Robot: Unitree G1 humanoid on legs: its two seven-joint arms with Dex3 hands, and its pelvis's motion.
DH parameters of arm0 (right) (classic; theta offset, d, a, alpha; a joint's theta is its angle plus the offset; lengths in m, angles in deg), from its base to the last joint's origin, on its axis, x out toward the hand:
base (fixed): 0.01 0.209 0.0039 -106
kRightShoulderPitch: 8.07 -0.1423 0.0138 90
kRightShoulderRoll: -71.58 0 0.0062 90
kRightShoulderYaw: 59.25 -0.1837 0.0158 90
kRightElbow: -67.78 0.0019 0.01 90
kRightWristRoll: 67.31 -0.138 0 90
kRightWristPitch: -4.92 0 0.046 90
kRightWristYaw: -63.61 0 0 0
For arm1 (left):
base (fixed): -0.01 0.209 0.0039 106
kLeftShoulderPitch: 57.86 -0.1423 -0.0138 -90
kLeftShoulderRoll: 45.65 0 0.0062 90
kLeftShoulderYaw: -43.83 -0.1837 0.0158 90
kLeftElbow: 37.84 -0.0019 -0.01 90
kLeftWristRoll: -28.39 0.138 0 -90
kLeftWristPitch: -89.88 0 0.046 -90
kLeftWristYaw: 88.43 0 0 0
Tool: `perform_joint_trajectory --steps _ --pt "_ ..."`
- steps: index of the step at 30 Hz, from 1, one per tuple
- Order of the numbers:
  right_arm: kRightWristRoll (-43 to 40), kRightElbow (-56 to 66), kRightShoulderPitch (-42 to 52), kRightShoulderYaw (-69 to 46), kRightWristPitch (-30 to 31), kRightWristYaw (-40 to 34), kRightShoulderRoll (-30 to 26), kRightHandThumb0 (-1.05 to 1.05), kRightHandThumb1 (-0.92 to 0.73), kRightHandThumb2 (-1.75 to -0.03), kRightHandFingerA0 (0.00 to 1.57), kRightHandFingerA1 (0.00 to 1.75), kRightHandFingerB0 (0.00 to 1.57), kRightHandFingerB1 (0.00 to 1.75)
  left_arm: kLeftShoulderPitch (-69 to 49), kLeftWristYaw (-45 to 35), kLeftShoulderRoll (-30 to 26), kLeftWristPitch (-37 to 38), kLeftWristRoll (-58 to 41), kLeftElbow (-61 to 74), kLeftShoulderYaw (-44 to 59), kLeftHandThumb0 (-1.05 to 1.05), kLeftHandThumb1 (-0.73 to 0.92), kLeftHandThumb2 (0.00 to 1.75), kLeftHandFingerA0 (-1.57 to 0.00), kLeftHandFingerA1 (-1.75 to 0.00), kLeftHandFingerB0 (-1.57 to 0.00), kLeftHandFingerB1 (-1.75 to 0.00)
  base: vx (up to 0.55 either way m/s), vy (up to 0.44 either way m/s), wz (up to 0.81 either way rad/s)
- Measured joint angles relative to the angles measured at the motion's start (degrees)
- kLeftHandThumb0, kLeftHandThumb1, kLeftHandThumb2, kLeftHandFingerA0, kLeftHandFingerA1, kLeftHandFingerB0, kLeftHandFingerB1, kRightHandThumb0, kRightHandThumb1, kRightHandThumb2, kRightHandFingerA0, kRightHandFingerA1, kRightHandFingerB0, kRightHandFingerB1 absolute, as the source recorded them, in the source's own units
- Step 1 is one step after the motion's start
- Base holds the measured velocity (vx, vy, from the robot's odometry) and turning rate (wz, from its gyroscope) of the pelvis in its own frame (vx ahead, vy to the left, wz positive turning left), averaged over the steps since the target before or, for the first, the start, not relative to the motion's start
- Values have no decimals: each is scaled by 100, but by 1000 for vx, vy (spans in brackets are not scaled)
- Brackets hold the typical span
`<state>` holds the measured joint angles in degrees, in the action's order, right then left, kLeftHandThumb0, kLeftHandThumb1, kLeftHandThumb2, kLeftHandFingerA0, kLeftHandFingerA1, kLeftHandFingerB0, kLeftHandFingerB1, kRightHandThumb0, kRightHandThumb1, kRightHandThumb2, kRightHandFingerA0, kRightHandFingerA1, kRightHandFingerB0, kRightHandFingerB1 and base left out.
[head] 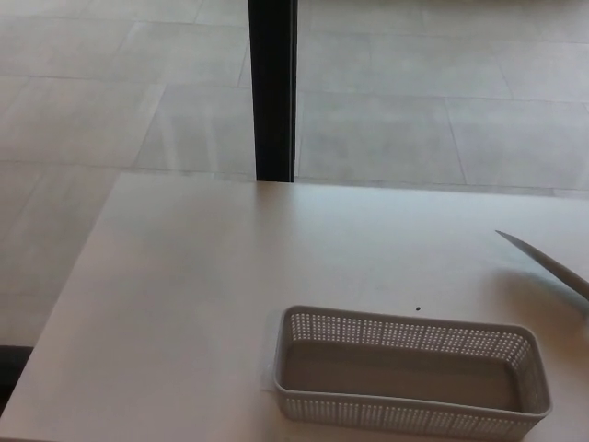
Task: A garden tool is kept on the righthand side and a container is kept on the lefthand side on a desk infront of the robot. the robot uses its right hand to pick up the garden tool and makes a scooping motion inside the container
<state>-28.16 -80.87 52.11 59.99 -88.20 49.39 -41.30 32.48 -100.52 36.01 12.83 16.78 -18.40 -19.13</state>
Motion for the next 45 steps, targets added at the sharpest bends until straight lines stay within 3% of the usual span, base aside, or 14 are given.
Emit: perform_joint_trajectory --steps 4,6,8,9,19,20,21,31,32,33,37,38,39,45 --pt "-94 14 57 -270 -294 -99 -24 -24 -69 -73 86 143 81 76 -1 -7 0 0 0 10 -5 -105 -13 141 -107 -121 -95 -124 0 0 0" --pt "-136 14 62 -387 -441 -136 -27 -20 -68 -79 89 165 69 138 -7 -13 0 0 0 13 -7 -105 -13 143 -111 -119 -97 -123 0 0 0" --pt "-169 20 80 -519 -593 -176 -28 -21 -64 -82 80 173 65 155 -15 -14 0 0 0 22 -17 -105 -21 145 -99 -109 -99 -116 0 0 0" --pt "-197 34 90 -611 -708 -195 -28 -18 -60 -90 99 173 68 146 -29 -17 0 0 -1 24 -18 -105 -20 146 -97 -110 -97 -116 0 0 0" --pt "-533 78 91 -1594 -1634 -589 -30 -16 -48 -109 103 172 72 145 -74 -15 -2 0 2 40 -85 -104 -19 142 -101 -109 -98 -113 0 0 0" --pt "-554 78 89 -1663 -1712 -635 -35 -34 -49 -114 120 138 94 122 -74 -15 -2 0 1 39 -87 -104 -20 143 -99 -111 -98 -113 0 0 0" --pt "-573 78 83 -1732 -1795 -684 -47 -26 -48 -112 92 175 78 150 -74 -15 -2 0 1 41 -89 -104 -20 142 -100 -109 -97 -111 0 0 0" --pt "-724 383 -5 -2378 -2597 -1087 -277 -25 -48 -114 93 175 79 147 -121 -12 -65 2 2 51 -133 -105 -21 144 -101 -107 -95 -112 0 0 0" --pt "-725 447 8 -2402 -2681 -1116 -315 -33 -49 -114 121 138 94 122 -121 -13 -70 2 1 50 -133 -102 -19 142 -115 -117 -107 -114 0 0 0" --pt "-725 507 25 -2415 -2742 -1132 -357 -32 -51 -115 122 137 94 119 -121 -17 -73 2 1 51 -133 -104 -23 145 -103 -106 -98 -110 0 0 0" --pt "-690 835 236 -2411 -3020 -1209 -650 -26 -47 -119 96 175 78 145 -129 -22 -76 4 2 60 -155 -105 -21 144 -119 -109 -106 -110 0 0 0" --pt "-657 922 323 -2378 -3066 -1226 -728 -34 -49 -114 123 136 90 115 -129 -23 -78 4 2 59 -155 -101 -24 144 -105 -104 -97 -109 0 0 0" --pt "-584 1034 466 -2304 -3151 -1274 -849 -26 -46 -111 96 174 80 138 -127 -22 -78 4 1 59 -155 -104 -23 146 -107 -105 -98 -106 0 0 0" --pt "-154 1407 1153 -2015 -3499 -1650 -1104 -22 -42 -105 92 175 72 153 -136 -21 -92 5 9 62 -195 -105 -22 145 -105 -108 -103 -99 0 0 0"
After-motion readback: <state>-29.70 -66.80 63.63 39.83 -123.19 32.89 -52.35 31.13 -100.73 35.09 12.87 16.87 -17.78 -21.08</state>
